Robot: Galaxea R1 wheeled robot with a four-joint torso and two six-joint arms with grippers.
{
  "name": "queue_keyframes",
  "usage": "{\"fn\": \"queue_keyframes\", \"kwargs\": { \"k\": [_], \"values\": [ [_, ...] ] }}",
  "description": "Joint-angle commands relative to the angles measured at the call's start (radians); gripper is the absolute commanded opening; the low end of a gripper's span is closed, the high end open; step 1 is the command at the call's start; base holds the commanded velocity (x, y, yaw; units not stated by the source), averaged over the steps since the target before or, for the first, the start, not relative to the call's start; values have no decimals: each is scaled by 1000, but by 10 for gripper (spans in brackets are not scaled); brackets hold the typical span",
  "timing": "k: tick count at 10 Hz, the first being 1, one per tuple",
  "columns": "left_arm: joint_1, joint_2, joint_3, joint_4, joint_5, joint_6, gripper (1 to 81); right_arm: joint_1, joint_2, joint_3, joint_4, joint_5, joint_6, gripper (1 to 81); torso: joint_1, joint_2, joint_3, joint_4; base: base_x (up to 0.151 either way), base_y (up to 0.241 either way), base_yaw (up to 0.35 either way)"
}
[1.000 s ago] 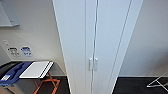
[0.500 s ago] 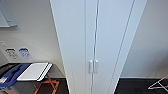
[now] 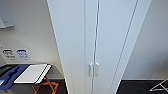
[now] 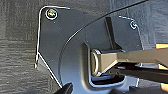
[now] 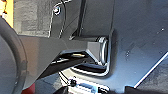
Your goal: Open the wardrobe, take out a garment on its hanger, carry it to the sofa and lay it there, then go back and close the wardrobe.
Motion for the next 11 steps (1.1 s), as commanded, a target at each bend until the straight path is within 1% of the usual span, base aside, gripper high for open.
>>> {"fn": "queue_keyframes", "kwargs": {
  "k": [1,6,9,11],
  "values": [
    [-15,-9,8,13,54,4,811,29,-3,9,-9,-43,-2,811,0,0,0,0,91,0,0],
    [-15,-7,8,13,54,4,811,23,-3,9,-10,-42,-4,811,0,0,0,0,82,0,0],
    [-15,-7,13,13,54,2,811,23,-7,19,-10,-39,-4,811,1,0,0,0,0,0,0],
    [-15,-50,76,12,49,-2,811,32,-72,103,-10,-8,-2,811,0,0,0,0,0,0,0]
  ]
}}
